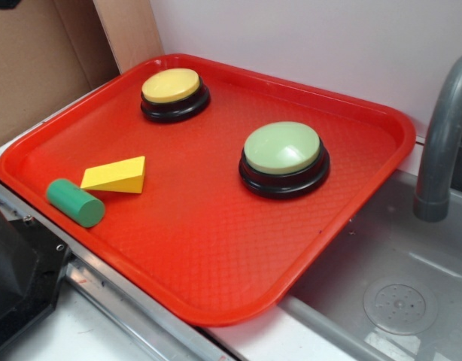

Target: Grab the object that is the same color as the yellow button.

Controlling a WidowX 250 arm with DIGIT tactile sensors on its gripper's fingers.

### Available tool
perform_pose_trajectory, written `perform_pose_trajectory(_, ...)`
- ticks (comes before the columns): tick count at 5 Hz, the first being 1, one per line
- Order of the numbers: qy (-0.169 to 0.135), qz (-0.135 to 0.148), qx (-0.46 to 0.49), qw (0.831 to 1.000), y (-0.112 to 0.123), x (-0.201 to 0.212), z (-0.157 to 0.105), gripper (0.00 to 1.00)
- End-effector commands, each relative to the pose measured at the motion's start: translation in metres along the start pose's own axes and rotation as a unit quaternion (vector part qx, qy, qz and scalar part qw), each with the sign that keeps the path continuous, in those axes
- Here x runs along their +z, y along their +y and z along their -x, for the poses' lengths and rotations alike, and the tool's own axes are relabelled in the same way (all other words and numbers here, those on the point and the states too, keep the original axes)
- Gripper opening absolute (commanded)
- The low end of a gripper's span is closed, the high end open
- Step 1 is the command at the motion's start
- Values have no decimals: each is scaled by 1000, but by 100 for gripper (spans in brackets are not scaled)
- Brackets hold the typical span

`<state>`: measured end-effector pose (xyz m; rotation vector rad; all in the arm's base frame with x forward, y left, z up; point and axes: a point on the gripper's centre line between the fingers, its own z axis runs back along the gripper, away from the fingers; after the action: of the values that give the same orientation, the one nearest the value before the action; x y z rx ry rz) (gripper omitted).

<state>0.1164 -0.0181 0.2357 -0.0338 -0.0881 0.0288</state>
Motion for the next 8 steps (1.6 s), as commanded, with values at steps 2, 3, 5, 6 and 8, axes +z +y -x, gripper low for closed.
perform_pose_trajectory(2,5,-11,-68,998,10,-23,-11,100)
perform_pose_trajectory(3,21,-14,-116,993,20,-40,-19,100)
perform_pose_trajectory(5,0,-60,-229,972,38,-87,-35,100)
perform_pose_trajectory(6,3,-63,-263,963,37,-108,-39,100)
perform_pose_trajectory(8,-12,-55,-316,947,36,-170,-46,100)
